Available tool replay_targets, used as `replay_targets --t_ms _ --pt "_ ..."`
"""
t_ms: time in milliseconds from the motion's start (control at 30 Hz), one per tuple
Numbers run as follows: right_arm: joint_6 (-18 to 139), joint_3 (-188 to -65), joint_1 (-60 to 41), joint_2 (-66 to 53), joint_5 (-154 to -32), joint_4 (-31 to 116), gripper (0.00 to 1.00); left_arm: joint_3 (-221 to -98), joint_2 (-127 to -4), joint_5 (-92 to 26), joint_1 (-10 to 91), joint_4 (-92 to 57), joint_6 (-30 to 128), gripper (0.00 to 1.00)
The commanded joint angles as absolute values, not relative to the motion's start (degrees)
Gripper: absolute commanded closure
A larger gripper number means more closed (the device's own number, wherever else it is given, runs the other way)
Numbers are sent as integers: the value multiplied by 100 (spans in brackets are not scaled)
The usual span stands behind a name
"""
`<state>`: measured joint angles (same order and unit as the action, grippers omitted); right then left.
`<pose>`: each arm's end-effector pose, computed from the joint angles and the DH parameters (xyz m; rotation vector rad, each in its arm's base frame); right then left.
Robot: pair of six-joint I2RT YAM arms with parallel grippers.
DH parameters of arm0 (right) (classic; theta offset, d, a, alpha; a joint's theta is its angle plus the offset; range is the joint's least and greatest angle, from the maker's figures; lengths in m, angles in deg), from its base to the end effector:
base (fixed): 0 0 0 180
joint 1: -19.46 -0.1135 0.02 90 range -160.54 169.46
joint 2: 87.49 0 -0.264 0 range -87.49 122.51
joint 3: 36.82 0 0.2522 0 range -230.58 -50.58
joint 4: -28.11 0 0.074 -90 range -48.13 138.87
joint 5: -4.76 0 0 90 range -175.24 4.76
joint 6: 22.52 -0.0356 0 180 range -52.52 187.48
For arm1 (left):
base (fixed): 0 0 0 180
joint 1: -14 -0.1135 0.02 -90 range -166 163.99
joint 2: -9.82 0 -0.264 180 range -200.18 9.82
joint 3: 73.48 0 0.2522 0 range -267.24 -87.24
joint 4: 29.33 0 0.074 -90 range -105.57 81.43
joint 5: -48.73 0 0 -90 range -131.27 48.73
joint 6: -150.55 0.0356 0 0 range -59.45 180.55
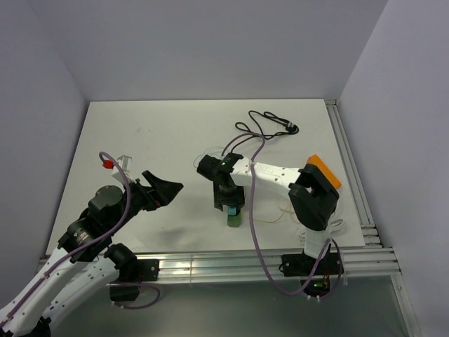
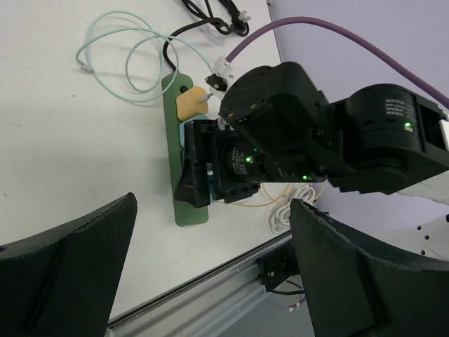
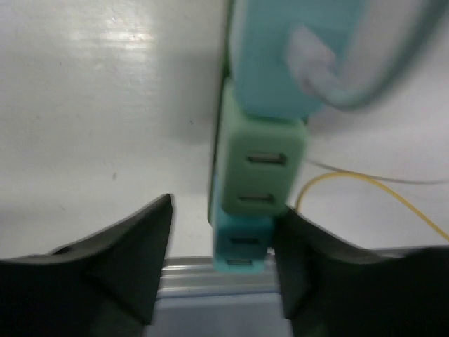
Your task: Insert the plug
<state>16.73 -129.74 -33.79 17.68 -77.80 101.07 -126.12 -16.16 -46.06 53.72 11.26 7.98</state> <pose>0.2099 0.2734 0.2059 -0.0571 2.9873 -0.0211 0.0898 -0.0708 0.3160 -0.2810 1.9262 -1.0411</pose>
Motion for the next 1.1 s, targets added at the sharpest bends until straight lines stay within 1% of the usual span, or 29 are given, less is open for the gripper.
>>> replay_targets --t_ms 0,33,133,233,333,400,433,467,567,600,700,733,767,800,833,867,933,967,1000,1033,1067 --pt "1712 -13134 -3573 1825 -7408 9592 32 -12960 -1690 -4777 5390 1255 914 4" --pt "1668 -13187 -3669 1615 -7364 9688 22 -12987 -1707 -4777 5381 1299 905 5" --pt "1536 -13293 -3801 1089 -7478 9732 19 -13162 -1752 -4908 5381 1509 914 4" --pt "1325 -13346 -4056 578 -7390 9829 18 -13347 -1778 -4979 5390 1685 993 4" --pt "1158 -13329 -4188 -422 -7241 9864 18 -13488 -1752 -4988 5381 1835 1054 5" --pt "1123 -13381 -4102 -889 -6760 10082 19 -13575 -1734 -4936 5381 1906 1028 5" --pt "1096 -13416 -4005 -892 -6627 10180 19 -13576 -1717 -4892 5381 1906 1019 5" --pt "1183 -13443 -3856 -1170 -6582 10189 20 -13602 -1716 -4726 5381 1906 1019 5" --pt "1499 -13268 -3136 -1699 -6669 9743 20 -13646 -1681 -4453 5381 1923 975 5" --pt "1492 -13224 -2621 -1787 -6600 9602 21 -13646 -1664 -4408 5381 1941 967 5" --pt "1544 -13021 -1678 -1859 -6642 9172 21 -13629 -1629 -4329 5390 1985 984 5" --pt "1544 -13004 -1057 -1702 -6652 9092 21 -13629 -1637 -4329 5381 1994 1010 5" --pt "1336 -13021 -781 -1570 -6626 9047 21 -13646 -1646 -4329 5381 1994 1045 5" --pt "1151 -13047 -526 -1412 -6591 9047 19 -13655 -1698 -4329 5381 2003 1080 5" --pt "958 -13073 -10 -1088 -6616 9021 15 -13690 -1742 -4346 5390 2011 1177 5" --pt "460 -13091 230 -911 -6695 9012 14 -13760 -1795 -4355 5390 2020 1238 5" --pt "52 -13013 748 -420 -7081 8680 13 -13804 -1962 -4408 5381 2003 1431 5" --pt "-533 -12908 1238 -260 -7361 8608 13 -13831 -2076 -4408 5381 1994 1476 5" --pt "-765 -12881 1469 55 -7468 8529 13 -13840 -2129 -4373 5381 1985 1537 5" --pt "-915 -12863 1646 214 -7530 8468 13 -13866 -2182 -4321 5390 1968 1564 5" --pt "-1317 -12985 1900 372 -7261 8571 13 -13857 -2260 -4277 5381 1950 1590 5"
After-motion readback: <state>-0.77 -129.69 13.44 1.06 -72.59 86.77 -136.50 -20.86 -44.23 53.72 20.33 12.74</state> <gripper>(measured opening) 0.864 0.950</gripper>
